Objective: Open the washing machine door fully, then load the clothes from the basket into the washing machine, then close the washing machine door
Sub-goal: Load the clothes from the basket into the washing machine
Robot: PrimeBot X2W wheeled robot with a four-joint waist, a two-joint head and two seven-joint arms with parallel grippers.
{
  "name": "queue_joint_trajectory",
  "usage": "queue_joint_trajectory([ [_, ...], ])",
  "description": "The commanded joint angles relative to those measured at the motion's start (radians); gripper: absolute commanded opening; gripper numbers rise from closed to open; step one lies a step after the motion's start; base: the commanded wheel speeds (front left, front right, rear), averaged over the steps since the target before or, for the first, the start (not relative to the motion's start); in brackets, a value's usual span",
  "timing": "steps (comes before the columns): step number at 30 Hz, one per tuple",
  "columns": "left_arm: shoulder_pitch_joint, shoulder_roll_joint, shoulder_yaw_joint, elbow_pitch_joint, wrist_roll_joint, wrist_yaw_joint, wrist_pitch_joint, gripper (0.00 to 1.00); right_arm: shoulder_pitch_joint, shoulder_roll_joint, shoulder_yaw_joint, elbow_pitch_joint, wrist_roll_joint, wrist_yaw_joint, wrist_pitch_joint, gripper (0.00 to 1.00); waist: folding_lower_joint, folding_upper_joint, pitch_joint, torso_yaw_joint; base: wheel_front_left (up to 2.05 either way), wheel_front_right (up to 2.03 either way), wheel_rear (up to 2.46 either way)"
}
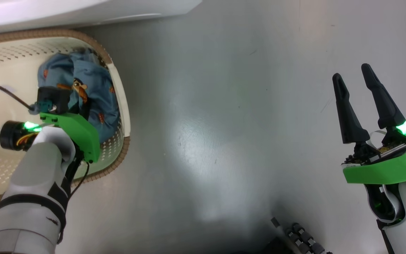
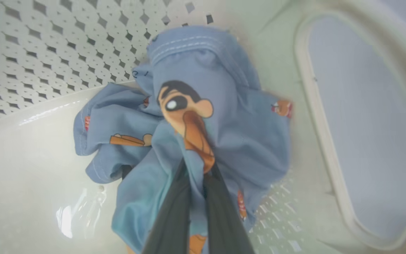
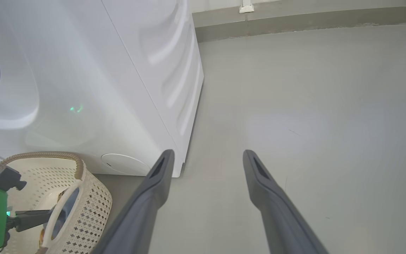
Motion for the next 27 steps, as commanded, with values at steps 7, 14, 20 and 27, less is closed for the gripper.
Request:
queue_joint_trajectory([
  [7, 0.047, 0.019, 0.021, -0.006, -0.055, -0.002, -0.007, 0.00, 0.045, -0.016, -0.002, -0.010, -0.004, 0.003, -0.005, 1.00, 0.0000, -0.0001, -0.078, 0.035, 0.00, 0.00, 0.00],
  [14, 0.143, 0.032, 0.090, -0.157, -0.104, 0.010, -0.008, 0.00, 0.069, -0.018, -0.006, 0.017, -0.002, 0.003, -0.005, 1.00, 0.0000, -0.0001, -0.195, 0.074, 0.00, 0.00, 0.00],
  [20, 0.252, 0.037, 0.144, -0.269, -0.110, 0.011, -0.008, 0.00, 0.112, -0.024, -0.004, 0.042, -0.008, 0.003, -0.005, 1.00, 0.0000, -0.0001, -0.312, 0.103, 0.00, 0.00, 0.00],
  [27, 0.395, 0.027, 0.218, -0.408, -0.088, 0.011, -0.008, 0.00, 0.193, -0.033, -0.016, 0.068, -0.014, 0.003, -0.005, 1.00, 0.0000, -0.0001, -0.464, 0.136, 0.00, 0.00, 0.00],
])
